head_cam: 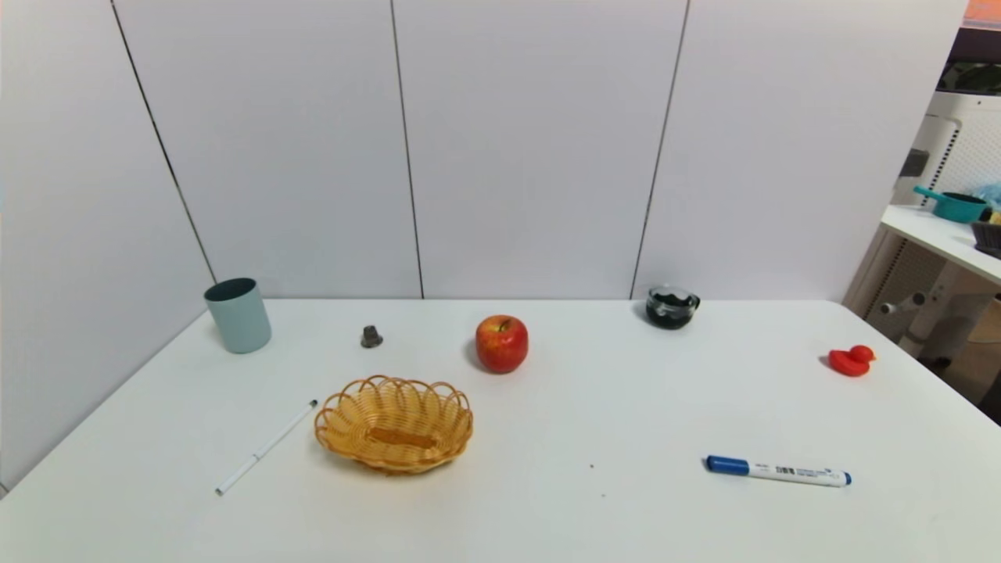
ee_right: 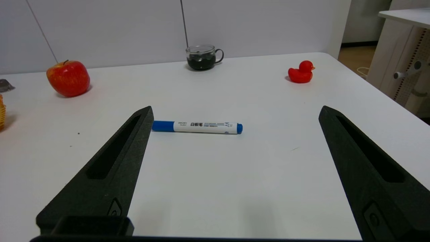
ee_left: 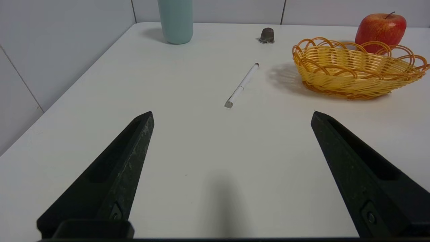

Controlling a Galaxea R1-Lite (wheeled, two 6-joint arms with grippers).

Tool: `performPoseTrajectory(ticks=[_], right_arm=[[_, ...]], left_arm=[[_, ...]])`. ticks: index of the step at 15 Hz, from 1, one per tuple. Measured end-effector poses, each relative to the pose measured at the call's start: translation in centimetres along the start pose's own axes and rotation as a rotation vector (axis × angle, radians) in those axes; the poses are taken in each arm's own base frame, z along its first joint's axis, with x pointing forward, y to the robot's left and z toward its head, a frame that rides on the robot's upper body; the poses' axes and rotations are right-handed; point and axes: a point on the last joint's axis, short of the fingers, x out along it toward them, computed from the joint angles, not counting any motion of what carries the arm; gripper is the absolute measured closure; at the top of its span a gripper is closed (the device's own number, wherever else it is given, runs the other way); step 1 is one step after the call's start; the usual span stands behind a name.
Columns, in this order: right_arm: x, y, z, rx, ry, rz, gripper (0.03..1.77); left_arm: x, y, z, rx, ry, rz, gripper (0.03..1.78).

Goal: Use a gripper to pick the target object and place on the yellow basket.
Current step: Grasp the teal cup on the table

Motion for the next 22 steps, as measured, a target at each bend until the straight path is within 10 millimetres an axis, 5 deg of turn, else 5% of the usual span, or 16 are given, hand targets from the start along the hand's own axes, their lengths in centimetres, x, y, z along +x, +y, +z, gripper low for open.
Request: performPoseTrajectory(ticks=[19,22], right_arm=[[0.0,0.0,0.0,0.0,0.0,0.001,0.1],[0.0,0.0,0.0,0.001,0.0,0.001,0.1]], left_arm=[[0.2,0.0,0.1,-0.028,0.011,0.005,0.12],[0.9,-0.1,1.7,-0.018,0.049,0.006,0.12]])
